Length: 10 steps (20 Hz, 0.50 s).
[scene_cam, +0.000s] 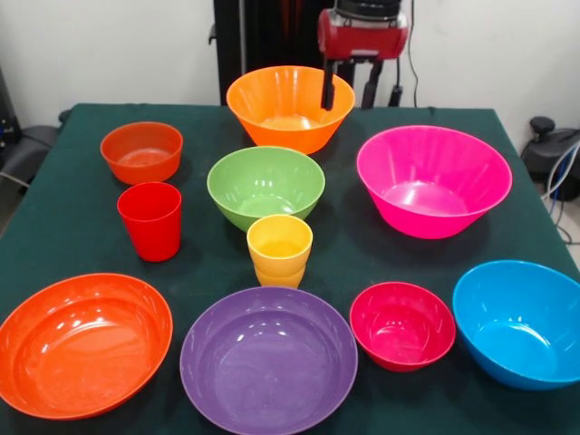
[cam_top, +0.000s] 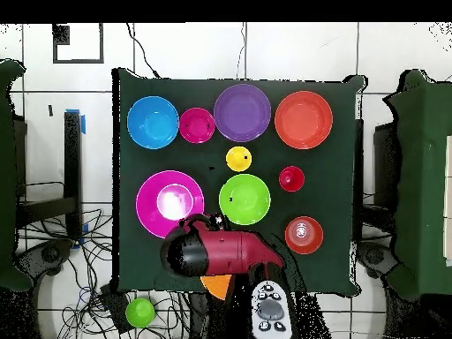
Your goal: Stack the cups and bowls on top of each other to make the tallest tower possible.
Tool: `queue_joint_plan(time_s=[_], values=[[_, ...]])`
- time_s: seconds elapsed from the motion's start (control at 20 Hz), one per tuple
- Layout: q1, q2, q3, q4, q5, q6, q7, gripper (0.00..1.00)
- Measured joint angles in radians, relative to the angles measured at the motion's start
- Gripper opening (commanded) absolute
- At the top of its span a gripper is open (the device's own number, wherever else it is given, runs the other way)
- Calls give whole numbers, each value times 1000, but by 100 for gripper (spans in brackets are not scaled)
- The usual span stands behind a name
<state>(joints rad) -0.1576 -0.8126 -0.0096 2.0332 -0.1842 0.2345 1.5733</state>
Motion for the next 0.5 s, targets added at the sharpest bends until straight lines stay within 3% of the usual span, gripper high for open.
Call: queue_joint_plan(time_s=[0.5], values=[[-42,116,5,-126,0,0,0,100]])
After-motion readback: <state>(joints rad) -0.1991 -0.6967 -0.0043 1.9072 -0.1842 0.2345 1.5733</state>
